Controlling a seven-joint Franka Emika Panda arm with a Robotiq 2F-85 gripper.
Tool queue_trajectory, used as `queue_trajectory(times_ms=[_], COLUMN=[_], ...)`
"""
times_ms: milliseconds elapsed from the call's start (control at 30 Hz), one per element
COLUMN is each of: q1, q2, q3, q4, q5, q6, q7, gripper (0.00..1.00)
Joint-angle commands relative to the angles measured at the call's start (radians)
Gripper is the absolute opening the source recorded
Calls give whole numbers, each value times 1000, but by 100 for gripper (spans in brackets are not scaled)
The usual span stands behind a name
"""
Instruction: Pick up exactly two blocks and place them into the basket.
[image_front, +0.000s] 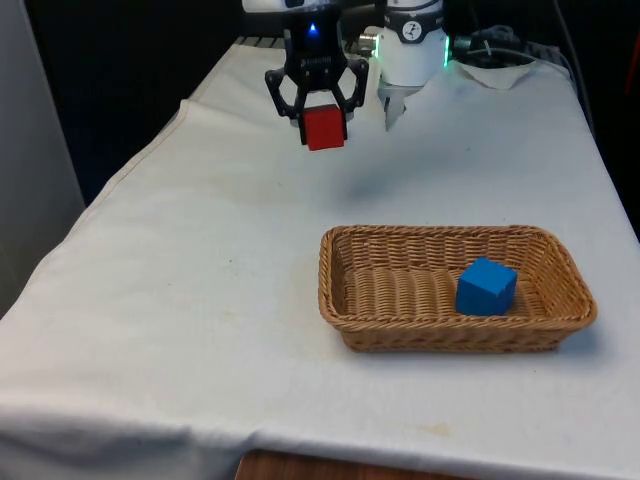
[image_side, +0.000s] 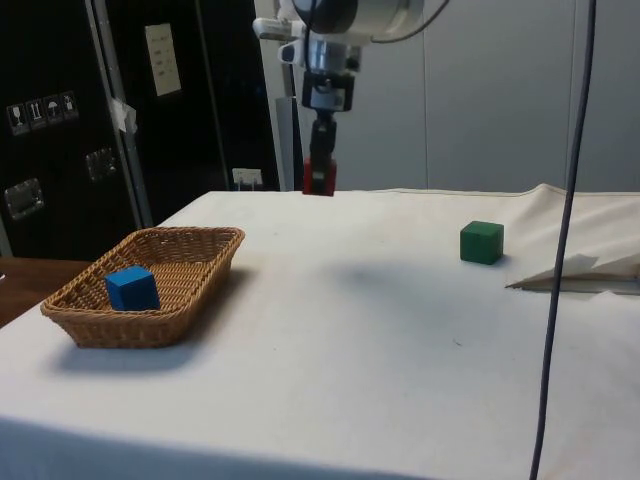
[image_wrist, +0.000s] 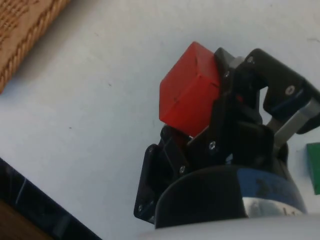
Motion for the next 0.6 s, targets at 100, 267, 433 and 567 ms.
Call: queue_trajectory(times_ms=[100, 267, 433, 567], q1=[5, 7, 7, 7], q2=[27, 55, 87, 117], q3=[4, 7, 8, 6], q4=[47, 88, 129, 169], q5=[-20, -27, -44, -66], q6=[-21, -40, -65, -88], q7=[35, 53, 77, 103], gripper=[4, 4, 4, 4])
